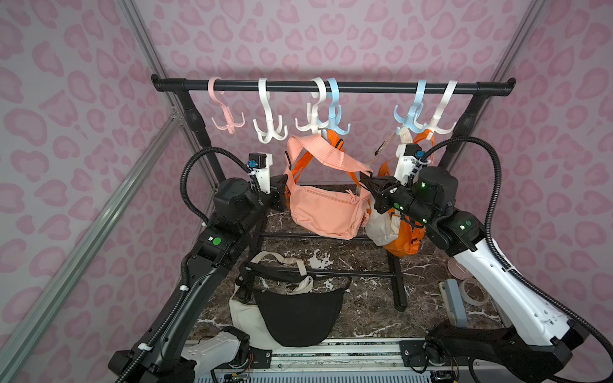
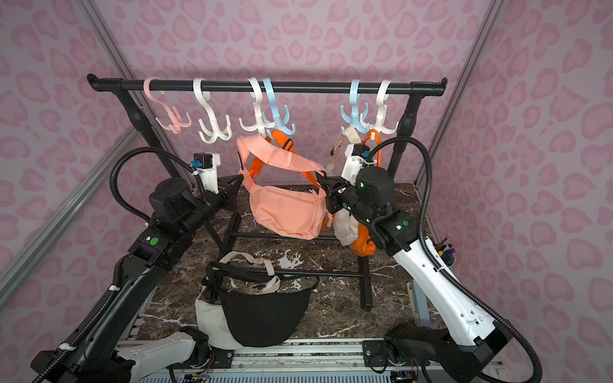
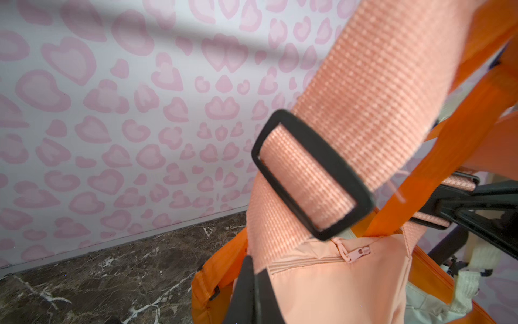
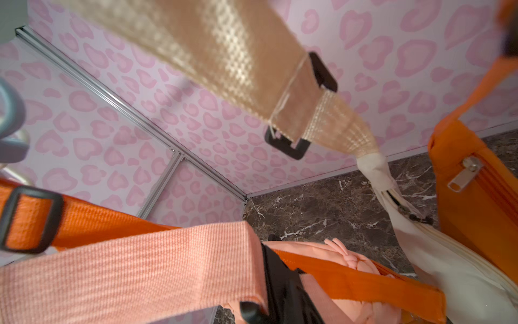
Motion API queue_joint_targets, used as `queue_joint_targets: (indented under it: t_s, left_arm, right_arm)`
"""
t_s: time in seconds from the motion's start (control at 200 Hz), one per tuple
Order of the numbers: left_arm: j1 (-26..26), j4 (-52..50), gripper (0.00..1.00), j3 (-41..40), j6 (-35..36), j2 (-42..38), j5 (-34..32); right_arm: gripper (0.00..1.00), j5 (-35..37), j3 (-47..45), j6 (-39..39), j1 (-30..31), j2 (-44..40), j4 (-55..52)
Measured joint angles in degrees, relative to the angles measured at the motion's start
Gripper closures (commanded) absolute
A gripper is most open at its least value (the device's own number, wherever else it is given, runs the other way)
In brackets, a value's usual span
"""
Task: Take the bag off the hook
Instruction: Place the bag inside the bag.
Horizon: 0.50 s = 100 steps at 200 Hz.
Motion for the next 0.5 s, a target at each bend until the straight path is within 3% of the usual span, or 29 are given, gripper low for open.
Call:
queue_joint_targets:
  t_s: [0.5]
  left_arm:
    - [0.0, -1.3, 0.97, -14.5, -3.0, -19.3, 4.5]
  right_arm:
    - [1.00, -3.7, -9.3, -5.7, 14.2, -9.6, 2.5]
